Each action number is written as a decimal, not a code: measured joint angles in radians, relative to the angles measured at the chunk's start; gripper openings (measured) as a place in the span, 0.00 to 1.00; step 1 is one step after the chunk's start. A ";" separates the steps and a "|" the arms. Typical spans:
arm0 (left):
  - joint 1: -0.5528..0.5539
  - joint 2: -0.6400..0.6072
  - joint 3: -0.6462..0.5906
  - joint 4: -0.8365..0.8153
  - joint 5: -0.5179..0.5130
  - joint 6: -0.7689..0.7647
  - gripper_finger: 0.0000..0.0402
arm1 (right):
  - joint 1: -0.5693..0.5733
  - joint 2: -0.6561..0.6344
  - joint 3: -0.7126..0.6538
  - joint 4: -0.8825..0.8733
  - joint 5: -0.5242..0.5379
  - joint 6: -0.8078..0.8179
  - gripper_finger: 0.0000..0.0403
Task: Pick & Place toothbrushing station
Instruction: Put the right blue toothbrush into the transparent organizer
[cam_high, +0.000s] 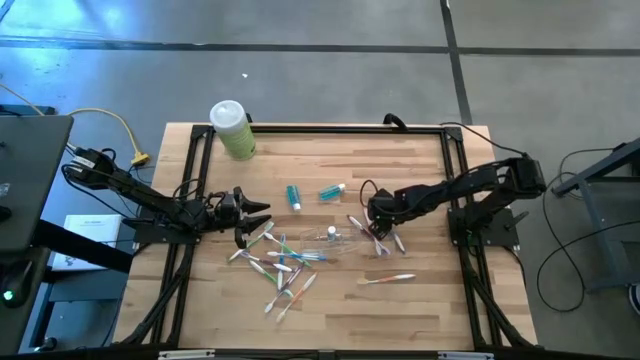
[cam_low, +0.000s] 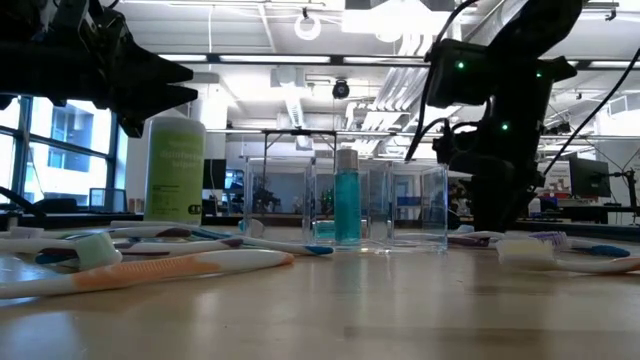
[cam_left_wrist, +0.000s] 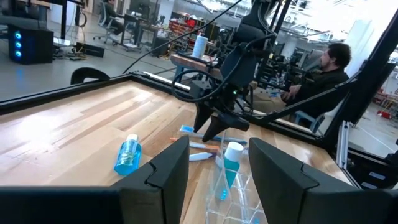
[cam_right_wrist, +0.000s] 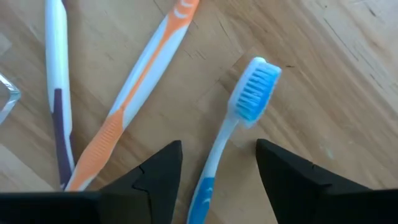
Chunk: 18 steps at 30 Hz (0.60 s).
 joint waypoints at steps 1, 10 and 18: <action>0.000 0.000 0.000 0.000 0.000 0.000 0.40 | -0.004 0.001 0.000 -0.002 0.000 -0.003 0.46; 0.000 0.000 0.000 0.000 -0.001 -0.003 0.40 | -0.031 0.002 0.000 -0.010 0.004 -0.111 0.04; 0.000 0.000 0.000 0.000 -0.002 -0.006 0.40 | -0.029 -0.008 -0.003 -0.015 0.072 -0.156 0.01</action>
